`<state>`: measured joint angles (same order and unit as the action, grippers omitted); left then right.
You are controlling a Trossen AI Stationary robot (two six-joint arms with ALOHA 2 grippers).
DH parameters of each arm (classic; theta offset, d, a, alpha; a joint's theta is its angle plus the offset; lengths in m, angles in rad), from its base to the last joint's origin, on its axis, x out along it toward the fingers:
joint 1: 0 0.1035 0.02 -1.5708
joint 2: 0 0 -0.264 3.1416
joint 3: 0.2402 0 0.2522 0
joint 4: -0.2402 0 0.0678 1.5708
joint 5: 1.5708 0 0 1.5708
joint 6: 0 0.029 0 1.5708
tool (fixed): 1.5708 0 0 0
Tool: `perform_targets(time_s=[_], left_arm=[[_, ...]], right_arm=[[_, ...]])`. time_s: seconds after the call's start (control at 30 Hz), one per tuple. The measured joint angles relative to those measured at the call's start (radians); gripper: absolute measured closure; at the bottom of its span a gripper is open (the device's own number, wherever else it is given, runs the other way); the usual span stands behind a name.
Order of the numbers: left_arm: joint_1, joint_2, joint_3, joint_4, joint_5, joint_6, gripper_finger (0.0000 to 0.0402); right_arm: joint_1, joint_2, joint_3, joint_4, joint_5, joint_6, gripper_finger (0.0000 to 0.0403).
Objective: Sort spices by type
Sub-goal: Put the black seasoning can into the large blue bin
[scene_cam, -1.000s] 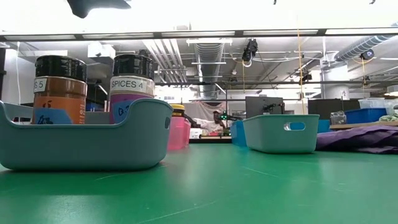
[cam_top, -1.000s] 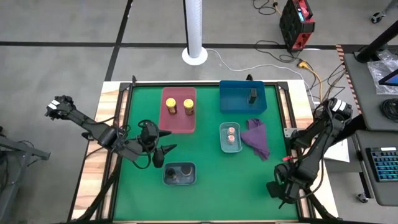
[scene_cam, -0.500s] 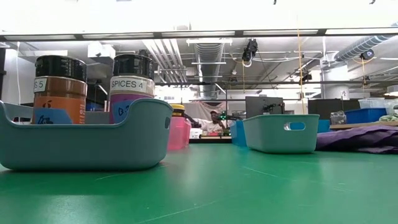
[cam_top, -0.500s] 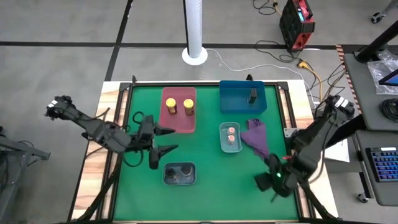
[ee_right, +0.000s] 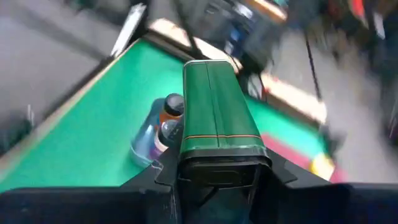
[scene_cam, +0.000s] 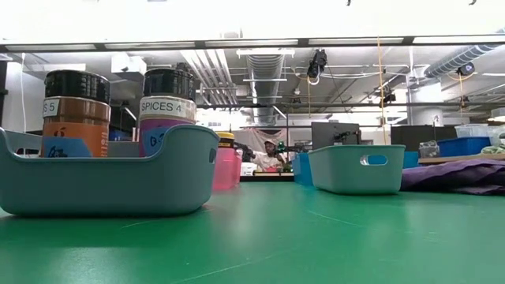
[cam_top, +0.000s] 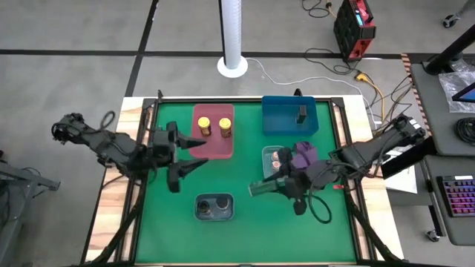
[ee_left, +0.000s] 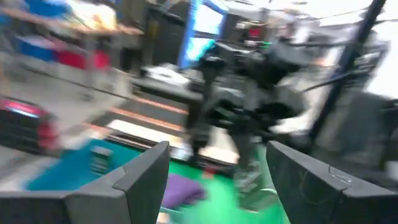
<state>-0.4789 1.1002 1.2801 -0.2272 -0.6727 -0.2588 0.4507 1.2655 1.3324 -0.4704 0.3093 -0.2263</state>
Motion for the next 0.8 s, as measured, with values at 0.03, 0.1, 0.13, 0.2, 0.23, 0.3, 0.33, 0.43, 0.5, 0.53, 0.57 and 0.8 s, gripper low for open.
perform_targets(time_s=[0.03, 0.1, 0.13, 0.2, 0.23, 0.3, 0.33, 0.43, 0.5, 0.53, 0.57, 0.8], left_arm=[[0.0, -0.003, 0.023, -0.03, 0.045, -0.043, 0.0152], [0.004, -0.007, 0.069, -0.109, 0.167, -0.144, 0.0156], [0.007, -0.008, 0.089, -0.144, 0.232, -0.186, 0.0157], [0.01, -0.006, 0.114, -0.199, 0.362, -0.232, 0.0159], [0.01, -0.004, 0.116, -0.209, 0.413, -0.237, 0.016], [0.02, -0.001, 0.113, -0.208, 0.487, -0.241, 0.0162], [0.032, -0.001, 0.105, -0.207, 0.51, -0.25, 0.0163], [0.093, -0.002, 0.082, -0.205, 0.547, -0.315, 0.0166], [0.134, 0.005, 0.065, -0.201, 0.56, -0.353, 0.0167], [0.158, 0.01, 0.059, -0.194, 0.56, -0.366, 0.0167], [0.183, 0.012, 0.052, -0.191, 0.562, -0.38, 0.0167], [0.312, 0.019, -0.001, -0.159, 0.559, -0.516, 0.0167]], right_arm=[[-0.001, 0.0, 0.01, -0.005, -0.02, -0.097, 0.0294], [-0.006, 0.0, 0.025, -0.004, -0.027, -0.216, 0.0294], [-0.006, 0.0, 0.032, 0.0, -0.026, -0.277, 0.0294], [-0.006, 0.004, 0.039, 0.019, -0.009, -0.448, 0.0294], [-0.003, 0.009, 0.04, 0.035, 0.01, -0.54, 0.0294], [0.0, 0.024, 0.04, 0.056, 0.071, -0.705, 0.0294], [0.001, 0.037, 0.04, 0.075, 0.134, -0.783, 0.0294], [-0.001, 0.071, 0.039, 0.125, 0.258, -1.044, 0.0294], [-0.007, 0.096, 0.039, 0.185, 0.293, -1.191, 0.0294], [-0.009, 0.109, 0.039, 0.204, 0.299, -1.255, 0.0294], [-0.011, 0.119, 0.039, 0.218, 0.304, -1.317, 0.0294], [-0.023, 0.165, 0.038, 0.315, 0.406, -1.649, 0.0294]])
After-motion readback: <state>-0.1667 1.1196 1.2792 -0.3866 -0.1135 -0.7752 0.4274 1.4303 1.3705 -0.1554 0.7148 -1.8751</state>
